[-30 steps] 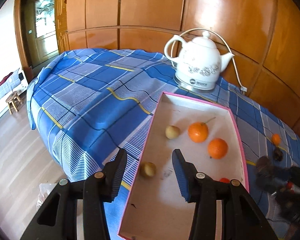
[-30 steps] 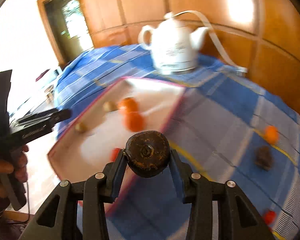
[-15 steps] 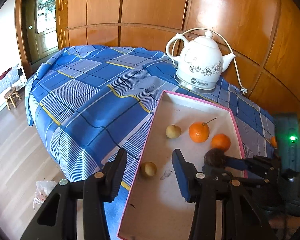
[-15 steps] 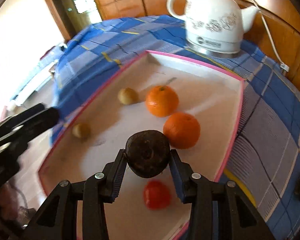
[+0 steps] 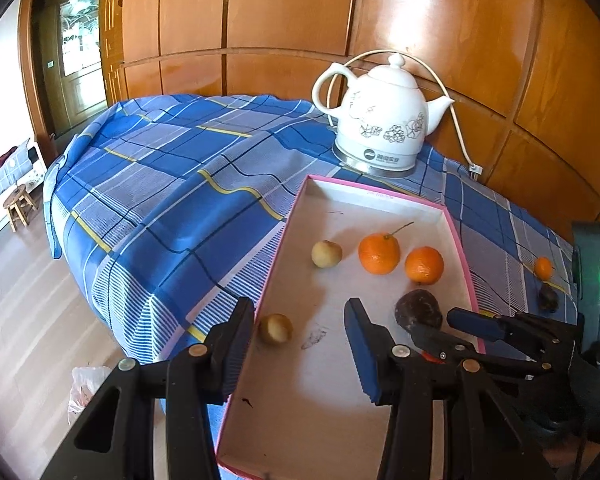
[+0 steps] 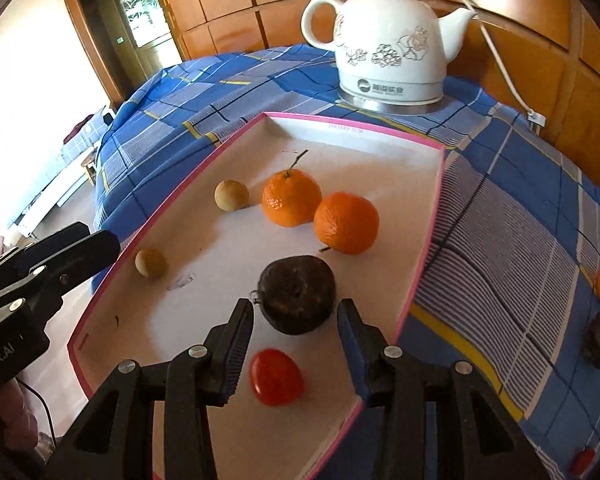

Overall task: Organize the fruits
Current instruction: 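Carry the dark brown fruit into the tray and open the right tool, then pull both open tools back toward the remaining fruits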

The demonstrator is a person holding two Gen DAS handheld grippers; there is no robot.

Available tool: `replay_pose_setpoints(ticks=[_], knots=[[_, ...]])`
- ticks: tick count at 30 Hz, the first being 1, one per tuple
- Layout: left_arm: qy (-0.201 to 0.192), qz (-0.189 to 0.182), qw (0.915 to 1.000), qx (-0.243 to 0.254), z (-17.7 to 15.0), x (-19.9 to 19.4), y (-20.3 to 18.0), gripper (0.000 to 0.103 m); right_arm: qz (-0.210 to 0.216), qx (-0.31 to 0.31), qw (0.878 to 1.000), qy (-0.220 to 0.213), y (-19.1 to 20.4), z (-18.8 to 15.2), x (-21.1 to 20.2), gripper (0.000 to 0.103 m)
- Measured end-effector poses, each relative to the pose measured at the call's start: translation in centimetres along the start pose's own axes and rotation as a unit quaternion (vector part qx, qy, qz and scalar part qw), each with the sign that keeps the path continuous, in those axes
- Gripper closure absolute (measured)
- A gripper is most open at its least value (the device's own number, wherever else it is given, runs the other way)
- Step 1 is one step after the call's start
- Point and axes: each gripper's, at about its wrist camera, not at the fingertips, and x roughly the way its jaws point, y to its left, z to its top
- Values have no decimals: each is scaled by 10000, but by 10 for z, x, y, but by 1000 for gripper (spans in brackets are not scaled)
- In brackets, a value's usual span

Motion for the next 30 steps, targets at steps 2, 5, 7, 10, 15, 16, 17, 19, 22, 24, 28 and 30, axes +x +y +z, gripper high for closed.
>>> replay_pose_setpoints(ticks=[2, 5, 7, 10, 15, 16, 17, 19, 22, 24, 28, 30], knots=[[-24, -11, 10000, 48, 0, -2, -3, 55, -12, 48, 9999, -93, 0, -3, -6, 59], [-43, -42, 9999, 101, -2, -4, -6, 55, -41, 80, 9997, -238, 0, -7, -16, 59], [-46, -60, 9999, 139, -2, -5, -9, 55, -60, 96, 9994, -325, 0, -9, -23, 59], [-68, -89, 9998, 189, -3, -8, -12, 55, -98, 125, 9988, -461, 1, -11, -33, 59], [-125, -125, 9995, 256, -4, -12, -17, 55, -301, 101, 9971, -687, 1, -14, -51, 59], [-132, -130, 9995, 268, -4, -12, -17, 55, -354, 82, 9966, -738, 2, -15, -55, 59], [-141, -135, 9994, 280, -4, -13, -18, 55, -413, 67, 9960, -785, 2, -16, -59, 59], [-140, -160, 9993, 303, -5, -14, -20, 55, -487, 75, 9953, -833, 1, -19, -64, 59], [-157, -181, 9992, 332, -6, -15, -23, 55, -590, 75, 9945, -866, 2, -22, -68, 59], [-170, -187, 9991, 349, -6, -16, -24, 55, -633, 73, 9940, -884, 2, -24, -69, 59], [-192, -210, 9988, 389, -7, -18, -26, 55, -734, 118, 9929, -924, 1, -31, -72, 59], [-197, -224, 9987, 412, -7, -18, -27, 55, -780, 114, 9926, -923, 1, -34, -73, 59]])
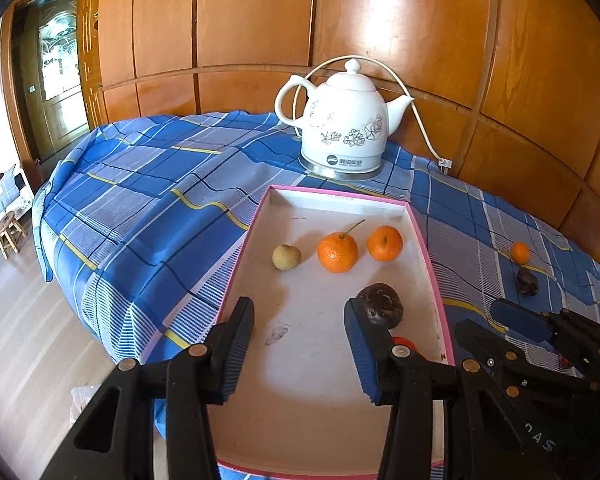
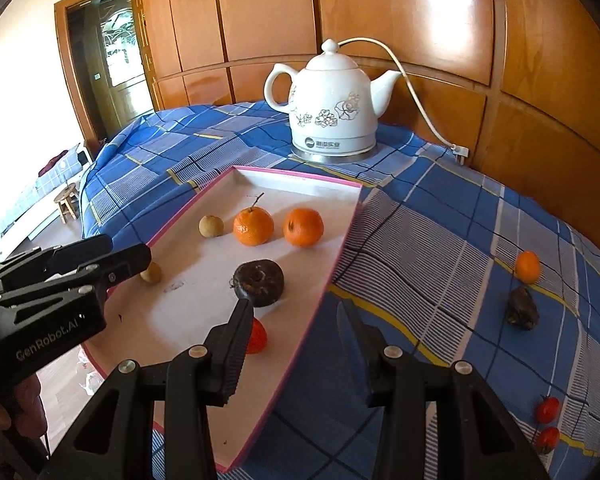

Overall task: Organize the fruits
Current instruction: 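Pull both open tools back toward the remaining fruits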

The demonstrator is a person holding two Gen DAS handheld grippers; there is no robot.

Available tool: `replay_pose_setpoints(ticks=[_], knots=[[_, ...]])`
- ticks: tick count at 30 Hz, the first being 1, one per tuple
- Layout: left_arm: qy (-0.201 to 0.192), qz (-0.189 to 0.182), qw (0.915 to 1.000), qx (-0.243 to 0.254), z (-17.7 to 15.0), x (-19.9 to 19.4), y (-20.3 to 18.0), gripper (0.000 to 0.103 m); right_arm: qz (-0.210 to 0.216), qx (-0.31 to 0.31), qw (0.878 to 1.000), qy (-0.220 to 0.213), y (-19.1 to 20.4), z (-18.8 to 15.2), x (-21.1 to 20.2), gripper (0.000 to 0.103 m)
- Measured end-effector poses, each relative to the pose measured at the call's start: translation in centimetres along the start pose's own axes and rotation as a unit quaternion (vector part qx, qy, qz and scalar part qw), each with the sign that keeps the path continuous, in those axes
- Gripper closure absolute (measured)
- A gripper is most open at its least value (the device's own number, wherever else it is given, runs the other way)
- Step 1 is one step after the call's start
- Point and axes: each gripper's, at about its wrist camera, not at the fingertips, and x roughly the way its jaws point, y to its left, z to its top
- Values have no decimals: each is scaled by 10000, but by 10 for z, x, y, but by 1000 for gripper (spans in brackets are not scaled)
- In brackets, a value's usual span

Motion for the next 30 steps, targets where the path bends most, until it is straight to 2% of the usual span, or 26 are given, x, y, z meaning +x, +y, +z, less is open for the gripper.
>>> replay_pose_setpoints(ticks=[11, 23, 30], knots=[[-26, -32, 10000, 86, -1, -1, -4, 55, -115, 88, 9998, -160, -5, -2, -14, 59], [-136, -108, 9995, 272, -1, -7, -13, 55, -448, -137, 9983, -355, -8, -9, -32, 59], [-156, -183, 9988, 429, -3, -10, -24, 55, -589, -13, 9972, -458, -24, -14, -45, 59]])
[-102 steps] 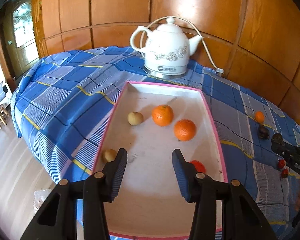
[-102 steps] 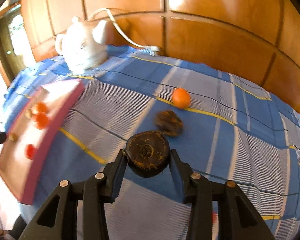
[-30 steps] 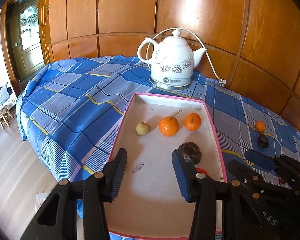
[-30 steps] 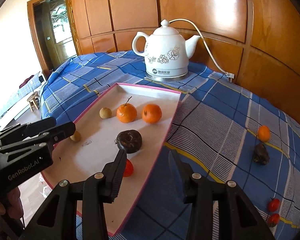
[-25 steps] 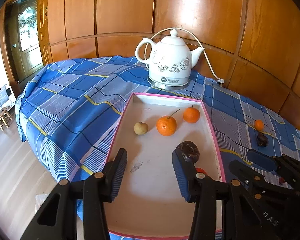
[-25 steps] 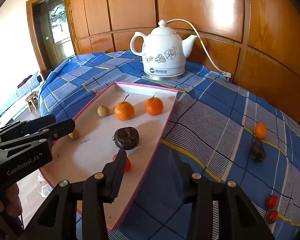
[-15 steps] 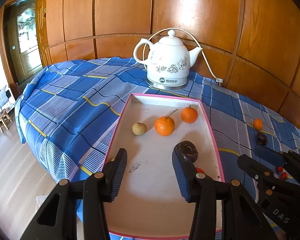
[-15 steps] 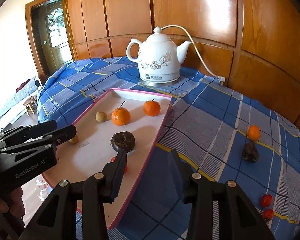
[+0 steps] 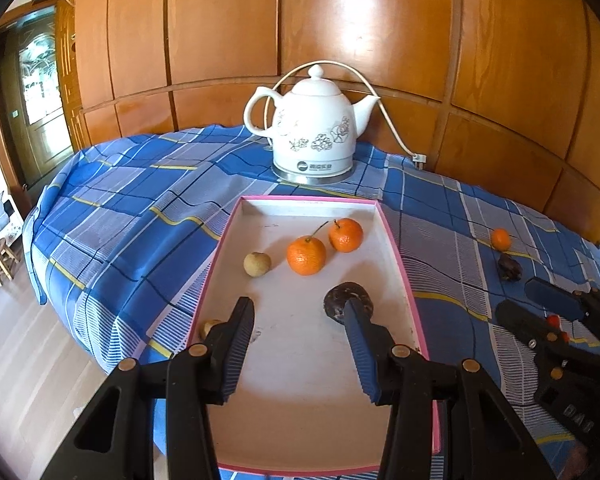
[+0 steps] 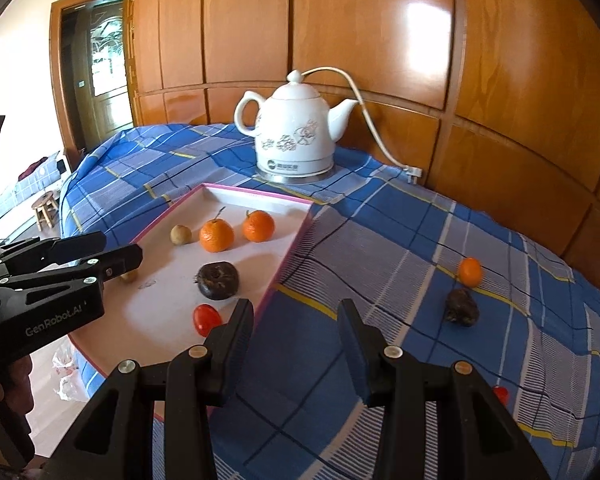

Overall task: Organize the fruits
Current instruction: 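Pull both open tools back toward the remaining fruits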

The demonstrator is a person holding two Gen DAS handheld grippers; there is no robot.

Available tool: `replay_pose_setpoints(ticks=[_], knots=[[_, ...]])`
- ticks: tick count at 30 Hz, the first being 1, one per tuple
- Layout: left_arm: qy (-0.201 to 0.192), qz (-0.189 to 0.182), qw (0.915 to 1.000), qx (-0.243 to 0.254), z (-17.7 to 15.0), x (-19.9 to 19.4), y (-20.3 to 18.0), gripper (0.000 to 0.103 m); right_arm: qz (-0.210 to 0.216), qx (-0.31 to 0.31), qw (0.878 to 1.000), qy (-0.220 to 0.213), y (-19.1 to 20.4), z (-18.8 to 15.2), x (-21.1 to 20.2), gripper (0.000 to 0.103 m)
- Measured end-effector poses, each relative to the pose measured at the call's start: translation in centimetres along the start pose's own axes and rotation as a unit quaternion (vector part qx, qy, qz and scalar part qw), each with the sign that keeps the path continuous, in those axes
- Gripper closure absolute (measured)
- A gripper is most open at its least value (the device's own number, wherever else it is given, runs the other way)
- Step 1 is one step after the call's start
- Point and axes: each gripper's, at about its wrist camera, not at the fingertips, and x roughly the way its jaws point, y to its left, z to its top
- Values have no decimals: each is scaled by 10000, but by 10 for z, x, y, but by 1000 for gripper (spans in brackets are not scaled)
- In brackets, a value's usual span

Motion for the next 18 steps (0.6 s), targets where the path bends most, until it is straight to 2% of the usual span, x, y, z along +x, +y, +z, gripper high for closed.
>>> replay_pose_setpoints(ticks=[18], knots=[[13, -285, 9985, 477, 3, 1, -36, 55, -860, 765, 9934, -11, -99, -13, -32, 59]])
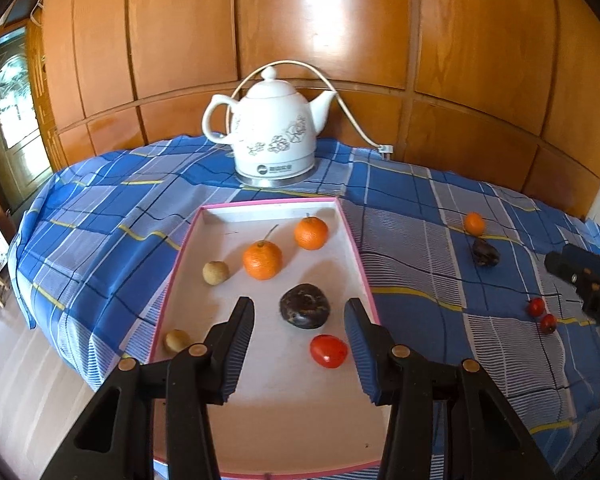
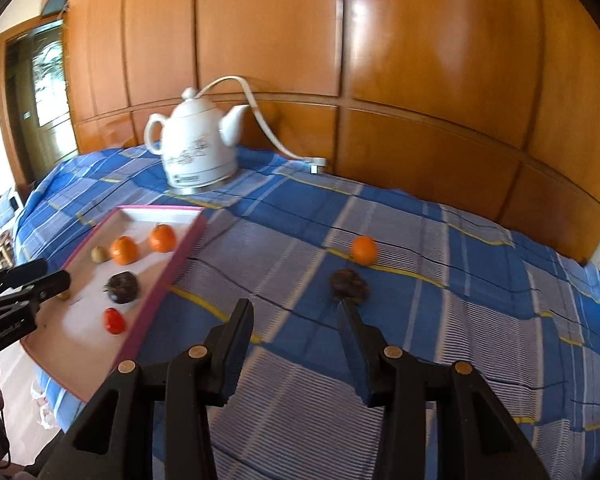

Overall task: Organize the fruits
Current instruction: 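Pull both open tools back toward the remaining fruits, then grasp the second dark brown round fruit with the left tool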

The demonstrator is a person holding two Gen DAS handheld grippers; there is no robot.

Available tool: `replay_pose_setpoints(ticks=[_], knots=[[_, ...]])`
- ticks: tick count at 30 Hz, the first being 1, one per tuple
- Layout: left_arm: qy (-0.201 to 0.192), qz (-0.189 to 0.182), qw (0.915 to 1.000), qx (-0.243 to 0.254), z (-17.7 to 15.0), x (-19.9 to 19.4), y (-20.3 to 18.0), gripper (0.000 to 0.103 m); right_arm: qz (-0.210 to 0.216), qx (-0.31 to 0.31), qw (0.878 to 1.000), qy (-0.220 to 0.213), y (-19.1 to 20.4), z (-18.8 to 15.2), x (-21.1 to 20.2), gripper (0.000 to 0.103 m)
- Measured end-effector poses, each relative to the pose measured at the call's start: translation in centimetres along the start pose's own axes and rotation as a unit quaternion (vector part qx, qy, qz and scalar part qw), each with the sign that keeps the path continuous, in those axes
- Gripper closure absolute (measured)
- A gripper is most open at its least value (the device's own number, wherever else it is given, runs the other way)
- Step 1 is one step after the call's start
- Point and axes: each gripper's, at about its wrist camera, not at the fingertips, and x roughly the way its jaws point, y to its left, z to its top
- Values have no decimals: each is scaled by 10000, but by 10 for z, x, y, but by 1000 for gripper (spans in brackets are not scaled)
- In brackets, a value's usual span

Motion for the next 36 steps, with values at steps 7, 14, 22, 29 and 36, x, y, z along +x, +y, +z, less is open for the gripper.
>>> replay_pose_setpoints(ticks=[7, 14, 22, 29, 36], knots=[[49, -235, 9993, 296, 5, 3, -20, 55, -304, 298, 9991, -2, -49, 13, -8, 59], [181, -580, 9967, 545, 9, 8, -43, 55, -581, 734, 9956, 40, -107, 27, -13, 59], [286, -878, 9929, 752, 20, 17, -72, 55, -900, 722, 9931, 191, -172, 30, 5, 59], [534, -1052, 9883, 968, 28, 40, -105, 54, -910, 1037, 9886, 598, -201, 6, 32, 59], [888, -1377, 9820, 942, 37, 74, -141, 49, -638, 1393, 9864, 598, -205, 5, 28, 59]])
